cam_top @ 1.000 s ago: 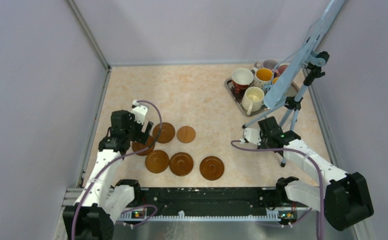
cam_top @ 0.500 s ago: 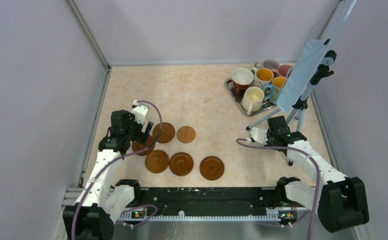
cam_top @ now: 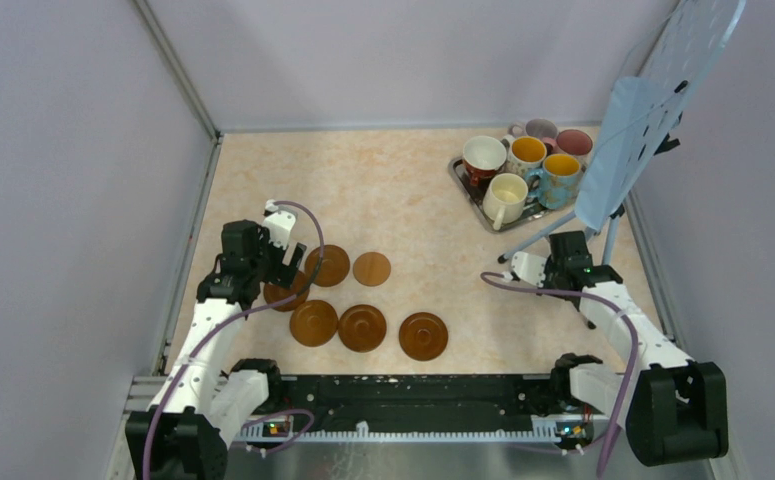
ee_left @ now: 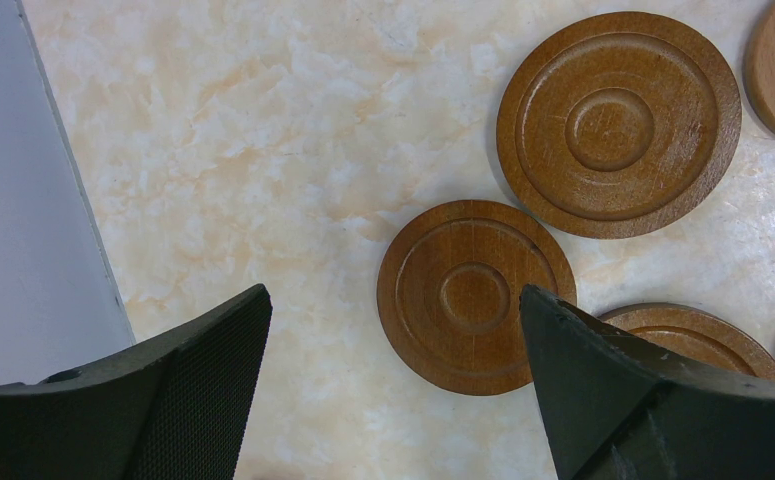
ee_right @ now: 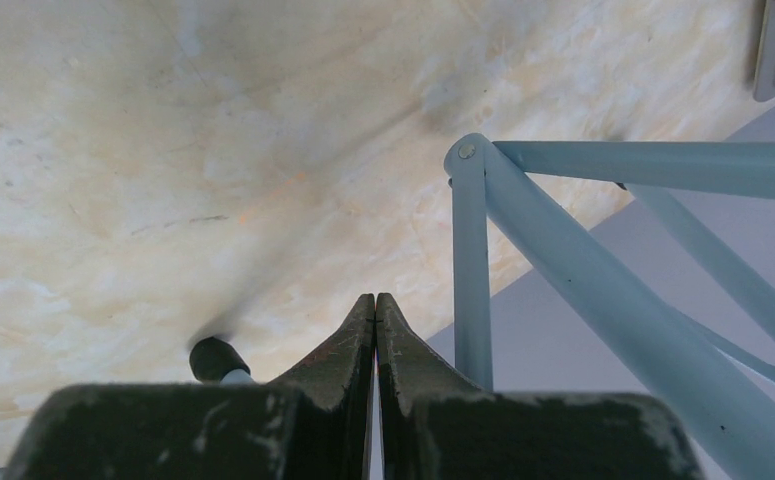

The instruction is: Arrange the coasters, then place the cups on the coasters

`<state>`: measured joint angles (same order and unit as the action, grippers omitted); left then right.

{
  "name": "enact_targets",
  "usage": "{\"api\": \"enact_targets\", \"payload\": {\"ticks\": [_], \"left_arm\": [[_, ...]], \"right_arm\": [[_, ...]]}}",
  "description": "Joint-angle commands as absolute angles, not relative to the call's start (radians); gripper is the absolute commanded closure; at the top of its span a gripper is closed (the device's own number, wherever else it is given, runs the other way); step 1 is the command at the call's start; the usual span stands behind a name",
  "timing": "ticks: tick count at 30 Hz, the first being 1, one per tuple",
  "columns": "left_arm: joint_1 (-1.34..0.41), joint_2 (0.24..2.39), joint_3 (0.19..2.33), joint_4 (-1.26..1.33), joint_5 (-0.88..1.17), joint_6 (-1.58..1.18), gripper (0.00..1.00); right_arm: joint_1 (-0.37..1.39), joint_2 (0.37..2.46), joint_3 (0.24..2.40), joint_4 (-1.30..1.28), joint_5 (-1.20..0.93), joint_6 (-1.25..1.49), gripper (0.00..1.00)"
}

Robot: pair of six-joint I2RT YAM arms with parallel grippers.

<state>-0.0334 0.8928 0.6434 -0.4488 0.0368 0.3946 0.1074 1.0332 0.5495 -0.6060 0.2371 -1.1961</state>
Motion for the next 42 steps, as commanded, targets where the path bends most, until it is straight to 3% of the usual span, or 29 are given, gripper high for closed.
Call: {"api": "enact_targets", "payload": {"ticks": [1, 42], "left_arm": [[-0.028, 0.894, 0.642, -0.425, 0.05, 0.396, 0.01], [-0.028, 0.909, 0.647, -0.427, 0.073, 0.402, 0.01]], "right_arm": [[0.056, 1.019, 0.552, -0.563, 0.235, -1.244, 1.0], [-0.212, 1.05, 0.577, -0.557, 0.164, -1.419, 1.0]]}}
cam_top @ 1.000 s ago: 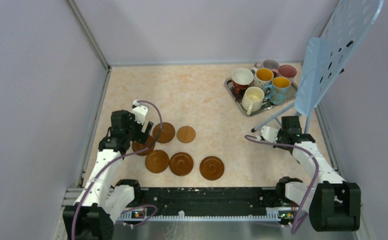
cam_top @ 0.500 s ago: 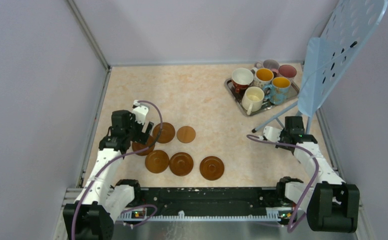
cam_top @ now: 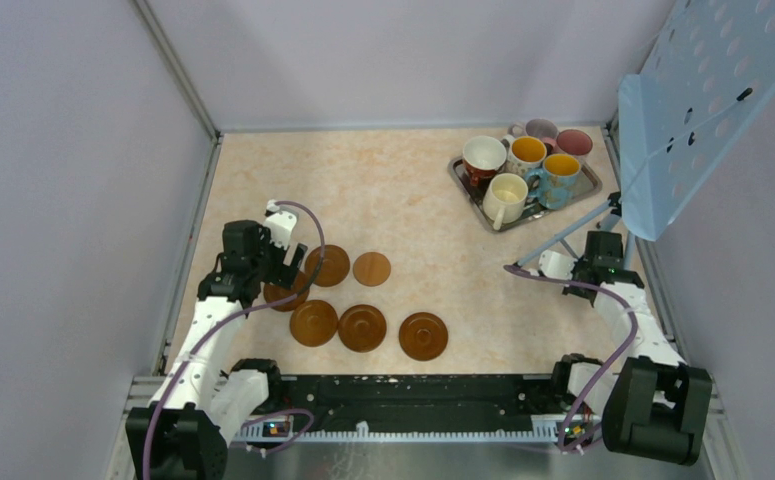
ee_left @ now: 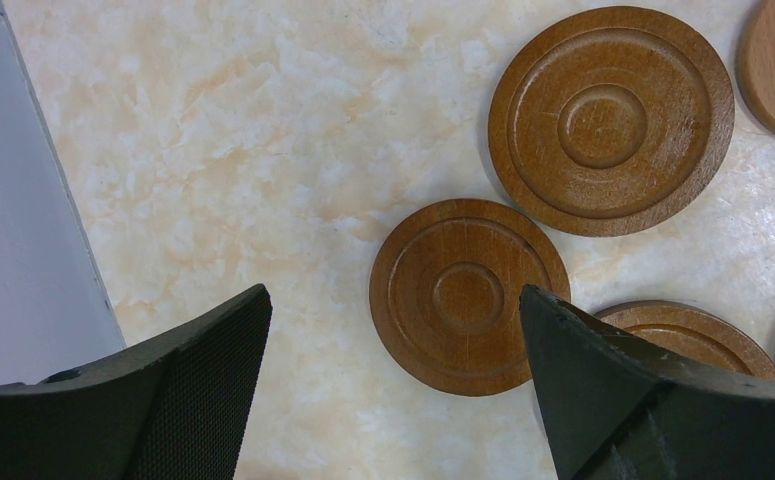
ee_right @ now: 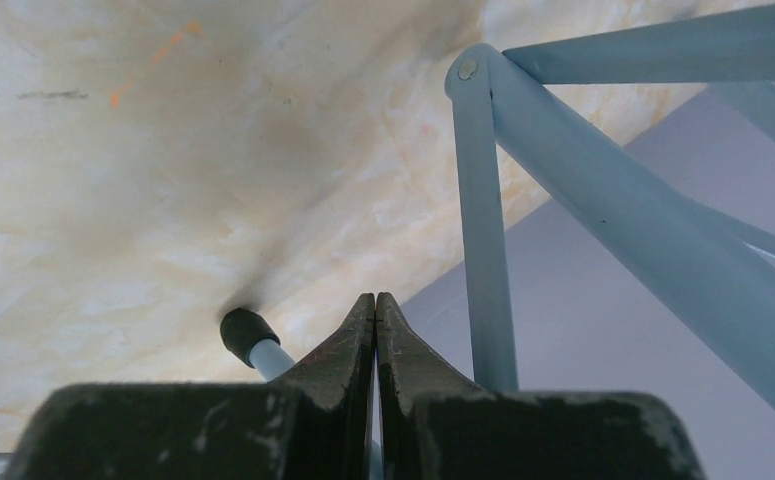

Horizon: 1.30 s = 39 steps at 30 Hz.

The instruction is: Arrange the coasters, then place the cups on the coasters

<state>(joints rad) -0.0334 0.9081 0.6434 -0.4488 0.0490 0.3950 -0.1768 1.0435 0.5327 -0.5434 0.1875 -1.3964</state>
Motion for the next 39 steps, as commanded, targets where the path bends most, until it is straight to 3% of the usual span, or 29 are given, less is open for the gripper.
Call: {"api": "enact_targets", "payload": {"ticks": [1, 11, 21, 24, 29, 39], "left_arm": [[-0.028, 0.91, 0.649, -0.43, 0.077, 0.403, 0.01], [-0.028, 0.941, 0.661, -0.431, 0.106, 0.396, 0.01], [-0.028, 0.983, 0.696, -0.484, 0.178, 0.414, 0.01], [-0.028, 0.975, 0.697, -0.5, 0.233, 0.439, 0.01], [-0.028, 0.969, 0.705, -0.552, 0.354, 0.517, 0.01], [0.006, 1.098, 0.701, -0.534, 0.309, 0.592, 0.01]], "right_arm": [[-0.211, 1.039, 0.591, -0.589, 0.146, -1.411, 1.0], [-0.134, 0.895, 0.67, -0.873, 0.042, -1.316, 1.0], [0.289, 0.997, 0.884, -1.08, -0.033, -0.899, 1.0], [0.4, 1.062, 1.002, -1.125, -0.102, -0.772, 0.89], [0.554, 1.157, 1.058, -1.043, -0.105, -0.659, 0.6], [0.648, 1.401, 1.193, -0.757, -0.216, -0.425, 0.45]]}}
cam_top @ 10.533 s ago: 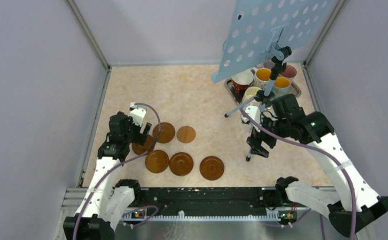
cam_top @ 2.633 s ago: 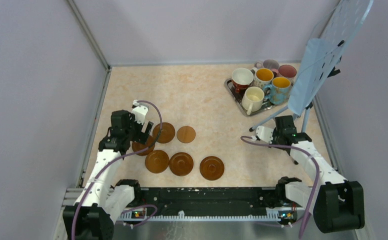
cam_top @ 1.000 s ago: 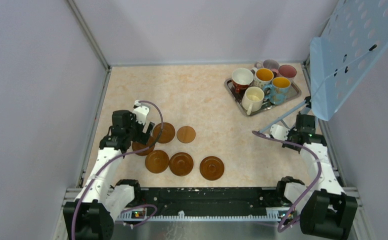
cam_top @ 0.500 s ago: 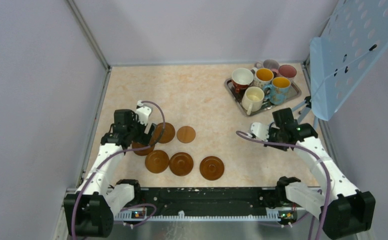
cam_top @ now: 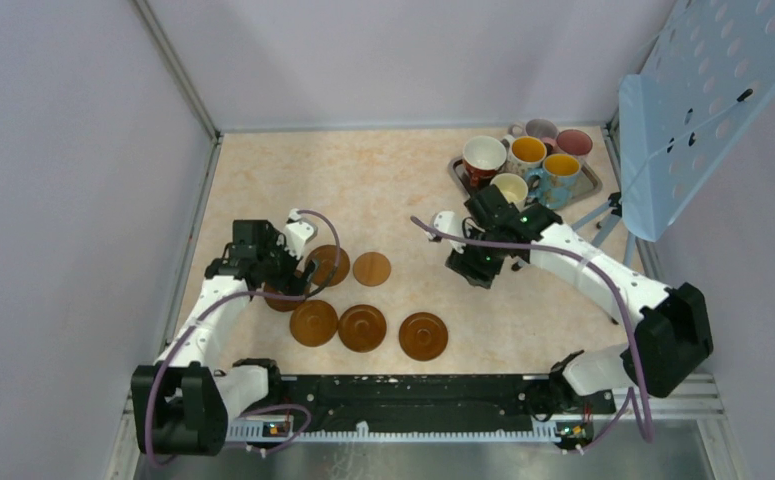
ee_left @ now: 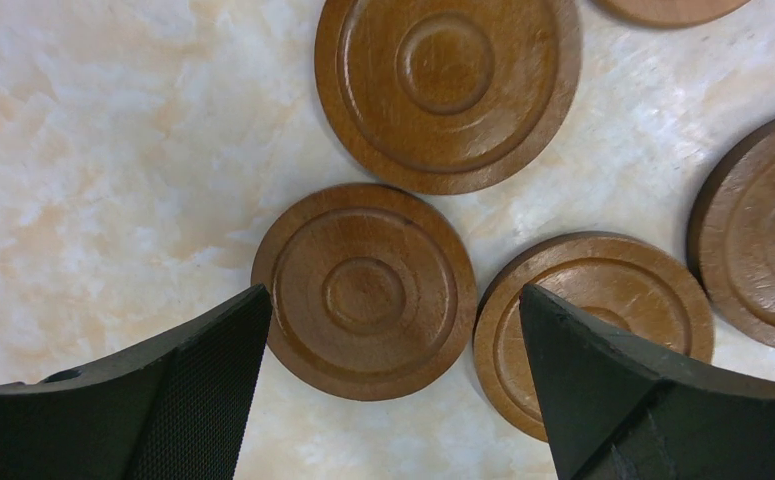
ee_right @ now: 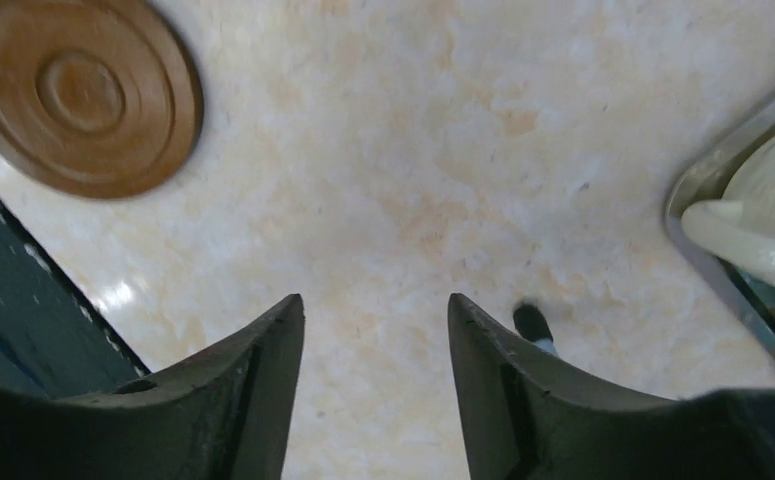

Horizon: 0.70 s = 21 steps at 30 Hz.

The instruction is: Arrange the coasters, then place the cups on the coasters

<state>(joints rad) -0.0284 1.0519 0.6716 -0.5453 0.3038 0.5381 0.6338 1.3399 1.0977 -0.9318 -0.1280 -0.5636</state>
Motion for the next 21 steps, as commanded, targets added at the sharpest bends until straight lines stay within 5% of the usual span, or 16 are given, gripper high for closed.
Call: {"api": "enact_targets", "payload": {"ticks": [1, 13, 21], "left_arm": [[0.029, 1.109, 0.7, -0.536, 0.322, 0.608, 0.02], [0.243, 1.257, 0.681, -0.482, 0.408, 0.72, 0.07], [0.291, 1.388, 0.689, -0.366, 0.429, 0.735, 0.29]], "right_arm": [[0.652, 1.421, 1.204, -0.732, -0.226, -0.405, 0.41], [0.777, 1.787, 1.448, -0.46, -0.164, -0.213, 0.34], [0.87, 1.99, 1.629, -0.352, -0.088, -0.134, 0.33]]}}
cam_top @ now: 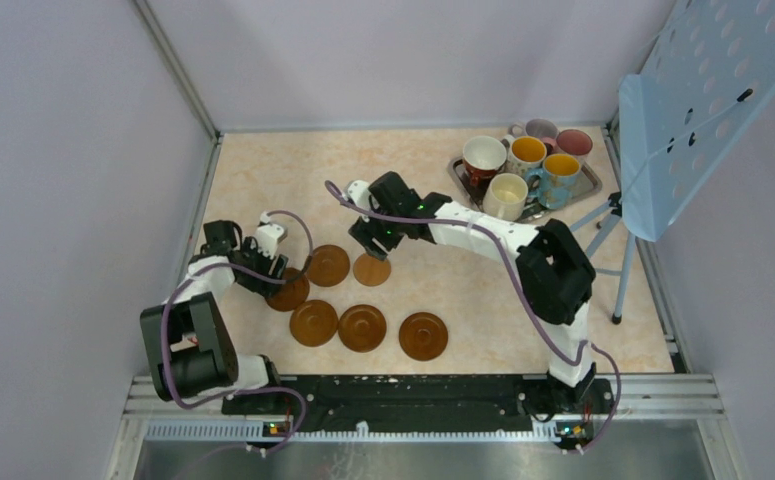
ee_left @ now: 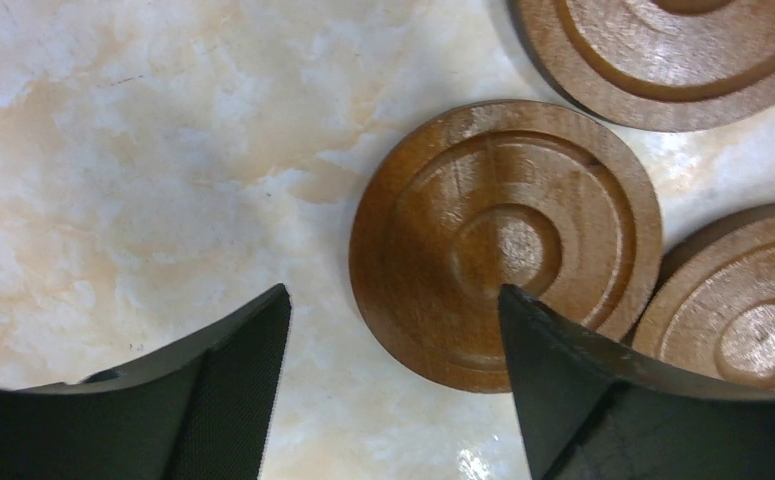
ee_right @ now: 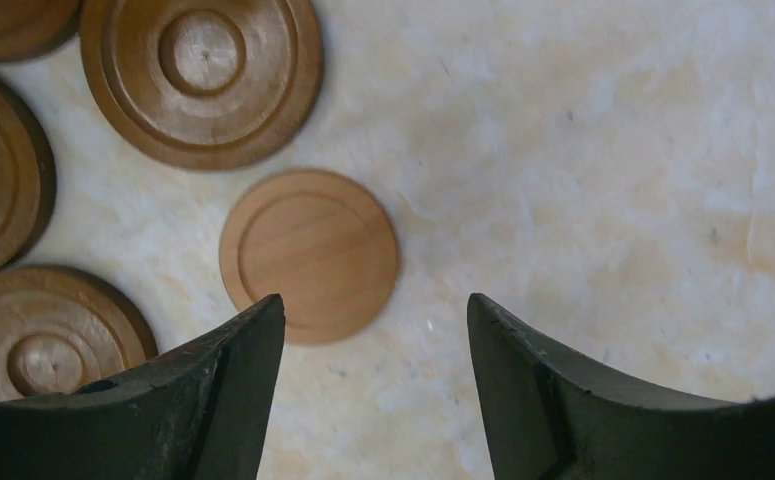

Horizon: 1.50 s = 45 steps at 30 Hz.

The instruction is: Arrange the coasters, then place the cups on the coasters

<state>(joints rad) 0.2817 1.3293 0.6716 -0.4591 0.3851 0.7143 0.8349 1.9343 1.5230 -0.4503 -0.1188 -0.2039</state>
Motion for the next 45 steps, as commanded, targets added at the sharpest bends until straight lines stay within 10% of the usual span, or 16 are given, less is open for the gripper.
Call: {"api": "enact_targets", "payload": {"ticks": [1, 28, 45], "left_arm": [[0.291, 1.408, 0.701, -0.353, 0.433, 0.724, 0.32], [0.249, 2.135, 1.454, -0.243, 0.31, 0.359, 0.45], [0.246, 1.652, 1.209, -0.566, 0.631, 0.587, 0.13]], "right_arm": [[0.873, 2.007, 1.642, -0.348, -0.088, -0.124, 0.33], [0.69, 1.882, 1.553, -0.483, -0.248, -0.167, 0.33], [0.685, 1.672, 1.455, -0.612, -0.324, -0.219, 0.33]]}}
